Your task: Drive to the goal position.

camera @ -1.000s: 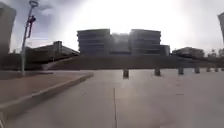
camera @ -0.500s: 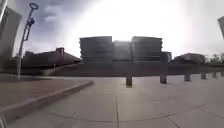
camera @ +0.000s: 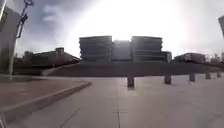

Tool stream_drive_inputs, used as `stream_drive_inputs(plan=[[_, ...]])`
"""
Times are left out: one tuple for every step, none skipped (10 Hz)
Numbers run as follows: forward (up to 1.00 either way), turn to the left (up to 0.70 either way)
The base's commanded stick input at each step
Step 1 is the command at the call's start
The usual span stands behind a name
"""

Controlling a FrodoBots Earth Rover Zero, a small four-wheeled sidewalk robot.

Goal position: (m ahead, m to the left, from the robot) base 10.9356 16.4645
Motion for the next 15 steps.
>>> stream_drive_inputs(plan=[[1.0,0.0],[1.0,0.0],[1.0,0.0],[1.0,0.0],[1.0,0.0],[1.0,0.0],[1.0,0.0],[1.0,0.0],[1.0,0.0],[1.0,0.0],[1.0,0.0],[1.0,0.0],[1.0,0.0],[1.0,0.0],[1.0,0.0]])
